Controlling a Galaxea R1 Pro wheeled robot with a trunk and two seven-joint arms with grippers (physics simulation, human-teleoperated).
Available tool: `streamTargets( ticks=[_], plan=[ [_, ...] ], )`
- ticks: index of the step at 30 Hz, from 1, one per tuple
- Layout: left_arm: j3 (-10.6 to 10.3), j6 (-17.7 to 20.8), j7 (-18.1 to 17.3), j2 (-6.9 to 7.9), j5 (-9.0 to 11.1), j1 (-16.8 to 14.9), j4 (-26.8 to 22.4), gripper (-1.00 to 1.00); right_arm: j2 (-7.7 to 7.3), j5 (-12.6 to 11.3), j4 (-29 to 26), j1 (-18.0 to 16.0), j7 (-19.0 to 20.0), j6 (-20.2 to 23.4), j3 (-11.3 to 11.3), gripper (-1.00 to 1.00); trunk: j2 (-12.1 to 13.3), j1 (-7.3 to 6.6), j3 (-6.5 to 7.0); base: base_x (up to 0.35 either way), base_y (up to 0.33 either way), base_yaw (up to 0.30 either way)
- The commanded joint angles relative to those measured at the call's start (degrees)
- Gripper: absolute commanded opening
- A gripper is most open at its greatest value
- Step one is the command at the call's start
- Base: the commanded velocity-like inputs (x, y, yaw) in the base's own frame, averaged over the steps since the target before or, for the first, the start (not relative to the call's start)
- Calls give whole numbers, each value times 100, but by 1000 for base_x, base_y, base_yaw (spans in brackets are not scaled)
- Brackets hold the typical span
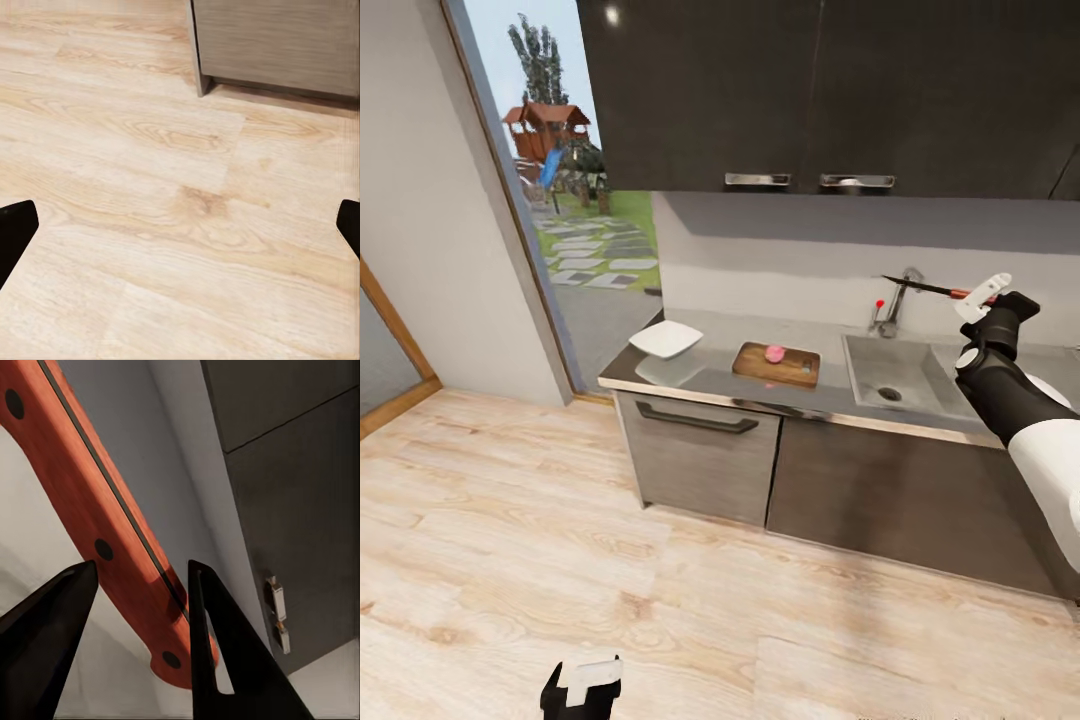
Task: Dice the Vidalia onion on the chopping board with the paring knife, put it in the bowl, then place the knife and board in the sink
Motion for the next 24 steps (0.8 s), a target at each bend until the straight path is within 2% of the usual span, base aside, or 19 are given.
streamTargets(
  ticks=[1, 18, 21, 24],
  plan=[
    [-48, -27, 35, -4, 9, -11, 24, 100, -8, 38, 1, -7, -20, 54, 39, -100, -9, 3, -2, 0, 0, -196],
    [-48, -27, 35, 1, 9, -9, 24, 100, 12, 36, 18, -5, -93, 34, 46, -100, -9, 3, 124, 0, 0, -197],
    [-48, -27, 35, 4, 9, -11, 22, 100, 43, 35, 44, 1, -209, 24, 47, -100, -9, 3, 148, 0, 0, -115],
    [-48, -27, 35, 3, 9, -10, 21, 100, 113, 37, 65, 18, -540, 2, 48, -100, -9, 3, 175, 0, 0, -29]
  ],
)
